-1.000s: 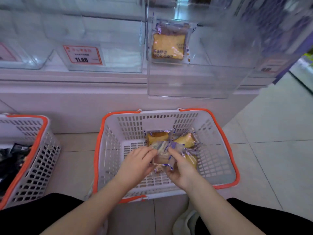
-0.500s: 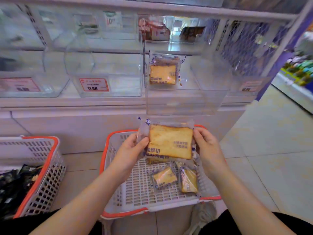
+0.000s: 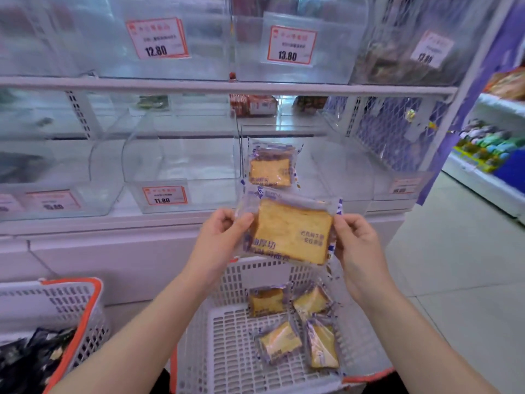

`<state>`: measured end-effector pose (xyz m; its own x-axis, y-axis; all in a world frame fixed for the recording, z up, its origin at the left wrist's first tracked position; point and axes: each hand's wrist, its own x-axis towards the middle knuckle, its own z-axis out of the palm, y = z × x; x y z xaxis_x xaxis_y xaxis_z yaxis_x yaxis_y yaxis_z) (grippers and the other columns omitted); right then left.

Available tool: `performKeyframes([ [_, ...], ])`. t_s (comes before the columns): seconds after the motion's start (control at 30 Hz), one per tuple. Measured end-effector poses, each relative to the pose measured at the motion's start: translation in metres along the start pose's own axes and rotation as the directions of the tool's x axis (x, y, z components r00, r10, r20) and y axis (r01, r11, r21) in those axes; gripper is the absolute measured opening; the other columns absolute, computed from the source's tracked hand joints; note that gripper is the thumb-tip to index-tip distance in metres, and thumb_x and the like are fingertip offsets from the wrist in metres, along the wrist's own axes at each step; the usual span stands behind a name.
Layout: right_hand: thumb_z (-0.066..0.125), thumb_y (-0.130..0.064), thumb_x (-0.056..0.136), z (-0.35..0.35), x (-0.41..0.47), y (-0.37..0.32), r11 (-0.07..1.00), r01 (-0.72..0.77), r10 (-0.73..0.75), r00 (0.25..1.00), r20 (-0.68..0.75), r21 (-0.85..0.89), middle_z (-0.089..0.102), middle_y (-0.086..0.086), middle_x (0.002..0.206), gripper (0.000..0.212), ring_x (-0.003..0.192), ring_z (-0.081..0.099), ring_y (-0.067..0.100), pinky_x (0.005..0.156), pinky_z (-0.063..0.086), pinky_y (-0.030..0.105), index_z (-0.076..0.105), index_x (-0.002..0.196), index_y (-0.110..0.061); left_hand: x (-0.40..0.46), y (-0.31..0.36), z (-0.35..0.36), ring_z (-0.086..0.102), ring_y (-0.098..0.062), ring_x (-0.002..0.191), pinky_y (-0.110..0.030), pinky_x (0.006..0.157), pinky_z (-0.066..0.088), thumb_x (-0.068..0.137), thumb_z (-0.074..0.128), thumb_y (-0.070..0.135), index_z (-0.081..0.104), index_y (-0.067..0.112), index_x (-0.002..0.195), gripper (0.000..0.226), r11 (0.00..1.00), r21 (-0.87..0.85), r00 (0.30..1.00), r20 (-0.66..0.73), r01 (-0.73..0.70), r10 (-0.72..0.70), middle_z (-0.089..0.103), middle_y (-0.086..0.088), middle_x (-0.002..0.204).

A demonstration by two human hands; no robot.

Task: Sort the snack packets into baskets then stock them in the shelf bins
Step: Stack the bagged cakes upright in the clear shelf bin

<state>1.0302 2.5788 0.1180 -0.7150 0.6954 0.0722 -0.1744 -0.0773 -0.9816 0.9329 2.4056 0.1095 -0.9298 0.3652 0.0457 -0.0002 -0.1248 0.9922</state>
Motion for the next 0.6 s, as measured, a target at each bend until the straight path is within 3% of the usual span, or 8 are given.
performKeyframes([
  [0.07,0.05,-0.01,0.094,0.001,0.006,-0.007,1.0,0.01,-0.009,0.999,0.038,-0.019,0.055,-0.011,0.05,0.022,0.045,0.048,0.0,0.045,0.041,0.016,0.05,0.073,-0.016,0.006,0.012,-0.002,0.056,-0.004,0.057,-0.016,0.051,0.045,0.085,0.06,0.027,0.053,0.018,0.079,0.013,0.998,-0.055,0.999,0.032,-0.024,0.026,0.063,0.01,0.064],
  [0.27,0.054,-0.014,0.093,0.007,0.024,-0.026,0.992,0.03,-0.023,0.998,0.059,-0.126,0.059,-0.009,0.052,0.02,0.048,0.052,0.005,0.051,0.04,0.03,0.053,0.073,-0.018,0.016,0.036,-0.008,0.057,-0.008,0.051,-0.023,0.047,0.048,0.071,0.062,0.029,0.05,0.016,0.071,0.018,0.976,-0.195,0.974,0.219,0.096,-0.052,0.063,0.005,0.061],
  [0.37,0.052,-0.011,0.094,0.01,0.034,-0.035,0.996,0.028,-0.021,0.997,0.08,-0.079,0.062,-0.008,0.053,0.02,0.048,0.054,0.004,0.049,0.043,0.023,0.053,0.074,-0.016,0.02,0.043,-0.009,0.063,-0.008,0.057,-0.022,0.053,0.052,0.066,0.064,0.03,0.064,0.02,0.066,0.011,0.98,-0.183,0.961,0.277,0.079,-0.025,0.068,0.004,0.067],
  [0.43,0.051,-0.01,0.094,0.012,0.04,-0.04,0.997,0.034,-0.027,0.995,0.099,-0.065,0.064,-0.007,0.056,0.02,0.05,0.055,0.005,0.049,0.045,0.02,0.054,0.075,-0.015,0.026,0.043,-0.008,0.062,-0.012,0.063,-0.026,0.058,0.05,0.07,0.063,0.031,0.07,0.024,0.07,0.009,0.99,-0.137,0.977,0.212,0.018,0.012,0.068,0.001,0.073],
  [0.53,0.051,-0.009,0.094,0.017,0.05,-0.04,0.997,0.047,-0.04,0.993,0.112,-0.062,0.064,-0.006,0.06,0.019,0.055,0.057,0.006,0.053,0.046,0.02,0.057,0.077,-0.015,0.04,0.043,-0.005,0.05,-0.019,0.068,-0.034,0.065,0.04,0.085,0.06,0.02,0.06,0.022,0.074,0.01,0.992,-0.093,0.996,0.012,-0.085,0.087,0.056,-0.011,0.076],
  [0.6,0.052,-0.009,0.093,0.021,0.059,-0.04,0.996,0.065,-0.056,0.99,0.133,-0.061,0.064,-0.007,0.062,0.017,0.058,0.057,0.004,0.058,0.046,0.017,0.059,0.079,-0.014,0.052,0.044,0.0,0.044,-0.02,0.073,-0.035,0.068,0.037,0.089,0.059,0.018,0.056,0.022,0.073,0.016,0.984,-0.049,0.982,-0.088,-0.17,0.165,0.052,-0.01,0.081],
])
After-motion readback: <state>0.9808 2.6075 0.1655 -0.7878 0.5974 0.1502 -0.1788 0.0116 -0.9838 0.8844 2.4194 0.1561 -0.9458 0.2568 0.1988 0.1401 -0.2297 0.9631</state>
